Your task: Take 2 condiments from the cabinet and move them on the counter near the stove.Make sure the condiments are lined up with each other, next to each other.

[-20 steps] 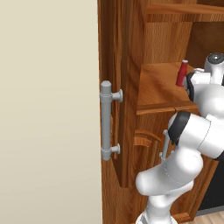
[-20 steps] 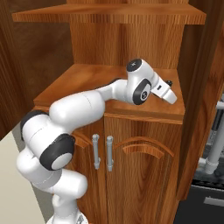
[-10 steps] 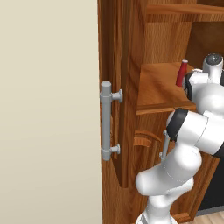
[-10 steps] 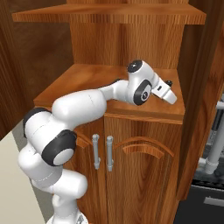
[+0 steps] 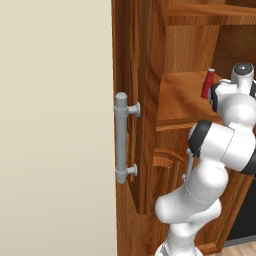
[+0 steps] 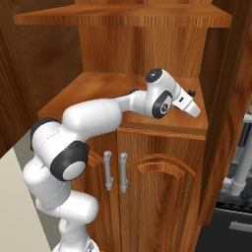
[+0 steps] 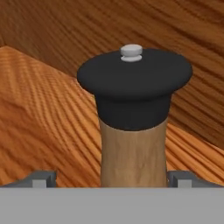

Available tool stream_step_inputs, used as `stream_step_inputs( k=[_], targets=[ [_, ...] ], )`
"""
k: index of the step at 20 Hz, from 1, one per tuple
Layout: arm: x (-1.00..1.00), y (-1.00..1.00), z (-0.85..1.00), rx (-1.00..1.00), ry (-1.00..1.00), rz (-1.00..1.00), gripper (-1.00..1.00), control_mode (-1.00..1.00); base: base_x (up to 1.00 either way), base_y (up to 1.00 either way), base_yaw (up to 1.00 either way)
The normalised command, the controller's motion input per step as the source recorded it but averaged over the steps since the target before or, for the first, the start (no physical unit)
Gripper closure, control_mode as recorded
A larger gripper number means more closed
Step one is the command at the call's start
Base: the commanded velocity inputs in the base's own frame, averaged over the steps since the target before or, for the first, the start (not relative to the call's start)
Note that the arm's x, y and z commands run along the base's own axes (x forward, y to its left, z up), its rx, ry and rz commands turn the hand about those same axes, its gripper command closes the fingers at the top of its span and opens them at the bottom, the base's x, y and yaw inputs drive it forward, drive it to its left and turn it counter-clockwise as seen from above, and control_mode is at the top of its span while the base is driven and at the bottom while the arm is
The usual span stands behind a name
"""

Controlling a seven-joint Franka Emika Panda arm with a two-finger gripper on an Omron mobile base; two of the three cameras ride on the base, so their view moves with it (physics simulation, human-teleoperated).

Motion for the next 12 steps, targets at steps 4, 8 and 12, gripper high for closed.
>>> stream_step_inputs(
  k=[4, 8, 12],
  targets=[
    [0.06, -0.07, 0.00, 0.00, 0.00, 0.00, -1.00, -1.00, 0.00, 0.00, 0.00],
    [0.04, -0.01, 0.00, 0.00, 0.00, 0.00, 1.00, -1.00, 0.00, 0.00, 0.00],
    [0.00, 0.00, 0.00, 0.00, 0.00, 0.00, 1.00, -1.00, 0.00, 0.00, 0.00]
  ],
)
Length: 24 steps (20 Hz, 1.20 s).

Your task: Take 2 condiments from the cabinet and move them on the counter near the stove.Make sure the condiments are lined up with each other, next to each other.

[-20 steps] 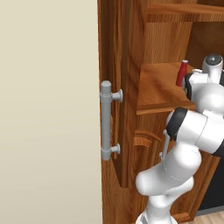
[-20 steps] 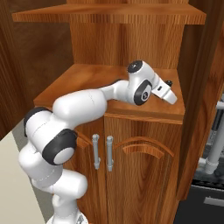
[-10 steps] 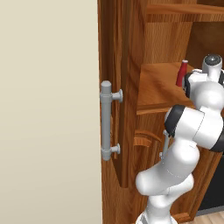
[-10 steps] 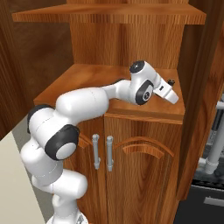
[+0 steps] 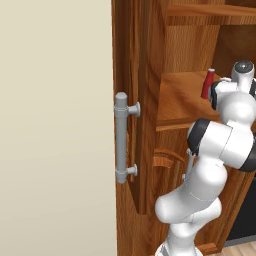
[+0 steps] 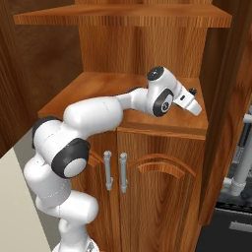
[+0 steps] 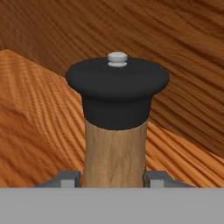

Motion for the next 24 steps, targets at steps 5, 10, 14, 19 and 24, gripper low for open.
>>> stream_step_inputs(
  k=[5, 10, 14, 19, 24],
  targets=[
    [0.00, 0.00, 0.00, 0.00, 0.00, 0.00, 1.00, -1.00, 0.00, 0.00, 0.00],
    [-0.27, 0.00, 0.00, 0.00, -0.01, 0.05, 1.00, -1.00, 0.00, 0.00, 0.00],
    [-0.72, 0.11, 0.04, 0.00, -0.14, 0.16, 1.00, -1.00, 0.00, 0.00, 0.00],
    [-0.63, 0.39, 0.14, -0.03, -0.12, 0.26, 1.00, -1.00, 0.00, 0.00, 0.00],
    [-0.50, 0.61, 0.40, -0.09, -0.12, 0.26, 1.00, -1.00, 0.00, 0.00, 0.00]
  ],
)
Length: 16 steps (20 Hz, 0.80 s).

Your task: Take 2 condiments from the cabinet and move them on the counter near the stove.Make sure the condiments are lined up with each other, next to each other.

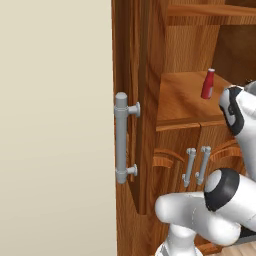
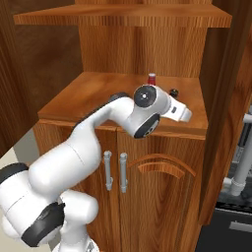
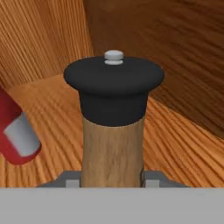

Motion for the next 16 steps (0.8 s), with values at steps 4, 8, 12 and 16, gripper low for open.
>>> stream_step_inputs(
  k=[4, 8, 12, 16],
  targets=[
    [-0.62, 0.63, 0.62, -0.05, -0.04, 0.30, 1.00, -1.00, 0.00, 0.00, 0.00],
    [-0.80, 0.65, 0.54, -0.05, 0.00, 0.37, 1.00, -1.00, 0.00, 0.00, 0.00],
    [-0.76, 0.74, 0.32, -0.06, 0.01, 0.35, 1.00, -1.00, 0.00, 0.00, 0.00],
    [-0.60, 0.75, 0.23, -0.02, 0.03, 0.31, 1.00, -1.00, 0.00, 0.00, 0.00]
  ],
)
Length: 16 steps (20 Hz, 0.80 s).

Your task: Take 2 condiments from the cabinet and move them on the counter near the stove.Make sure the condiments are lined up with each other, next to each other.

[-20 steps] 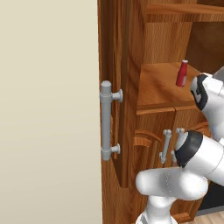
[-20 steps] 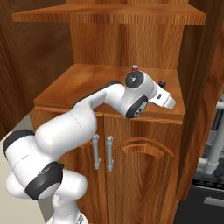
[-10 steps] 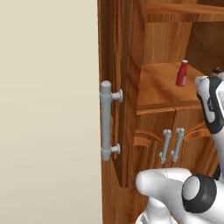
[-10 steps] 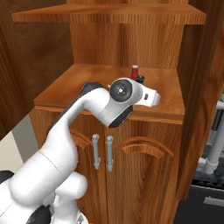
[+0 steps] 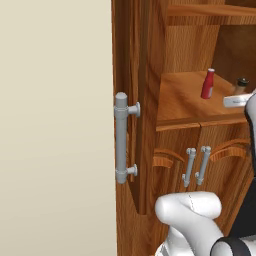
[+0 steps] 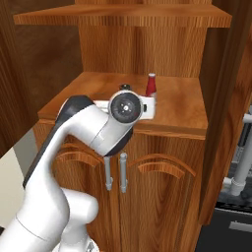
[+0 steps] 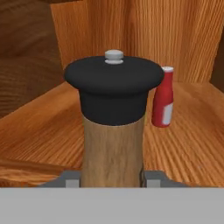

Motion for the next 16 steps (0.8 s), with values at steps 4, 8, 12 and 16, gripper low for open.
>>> stream_step_inputs(
  k=[4, 8, 12, 16],
  targets=[
    [-0.54, 0.83, 0.12, -0.01, 0.02, 0.28, 1.00, -1.00, 0.00, 0.00, 0.00],
    [-0.35, 0.84, 0.13, 0.00, 0.00, 0.13, 1.00, -1.00, 0.00, 0.00, 0.00],
    [-0.29, 0.80, 0.16, 0.00, 0.00, 0.01, 1.00, -1.00, 0.00, 0.00, 0.00],
    [-0.31, 0.72, 0.15, 0.00, -0.04, 0.00, 1.00, -1.00, 0.00, 0.00, 0.00]
  ],
)
